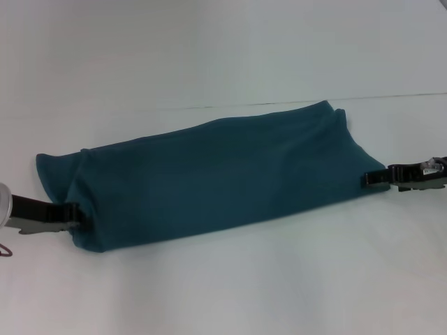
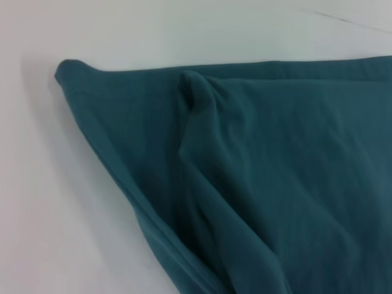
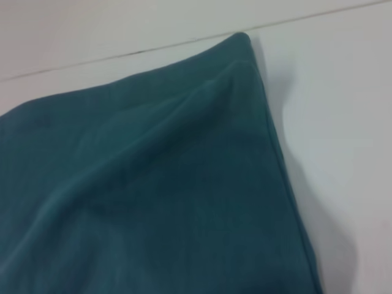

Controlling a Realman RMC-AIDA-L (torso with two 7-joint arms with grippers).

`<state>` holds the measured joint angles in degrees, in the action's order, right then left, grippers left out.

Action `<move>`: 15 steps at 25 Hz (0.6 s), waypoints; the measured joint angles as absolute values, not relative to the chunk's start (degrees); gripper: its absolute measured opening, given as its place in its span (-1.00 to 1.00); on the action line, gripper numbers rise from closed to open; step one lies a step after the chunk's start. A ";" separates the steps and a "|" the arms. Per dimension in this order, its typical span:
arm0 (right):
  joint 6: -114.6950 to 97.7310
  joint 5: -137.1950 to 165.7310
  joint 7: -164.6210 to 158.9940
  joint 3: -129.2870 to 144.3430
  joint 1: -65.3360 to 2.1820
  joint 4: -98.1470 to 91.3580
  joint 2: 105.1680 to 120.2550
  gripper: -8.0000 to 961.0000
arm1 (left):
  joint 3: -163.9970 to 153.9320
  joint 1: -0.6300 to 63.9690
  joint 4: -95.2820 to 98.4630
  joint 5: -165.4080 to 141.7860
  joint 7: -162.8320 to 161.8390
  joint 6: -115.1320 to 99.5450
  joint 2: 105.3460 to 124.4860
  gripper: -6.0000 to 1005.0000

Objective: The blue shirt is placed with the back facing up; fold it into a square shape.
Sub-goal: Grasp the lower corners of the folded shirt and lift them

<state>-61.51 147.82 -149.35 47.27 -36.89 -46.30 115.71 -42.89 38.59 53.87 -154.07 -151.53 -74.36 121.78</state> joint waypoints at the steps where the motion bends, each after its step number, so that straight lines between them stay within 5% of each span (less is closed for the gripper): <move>1: -61.22 147.83 -149.33 47.29 -36.92 -46.28 115.80 0.88 | -42.89 38.56 53.87 -154.07 -151.51 -74.36 121.79 -0.78; 15: -58.20 148.08 -148.93 47.82 -38.46 -42.33 116.05 0.83 | -42.89 38.41 53.88 -154.07 -151.28 -74.36 121.82 -0.78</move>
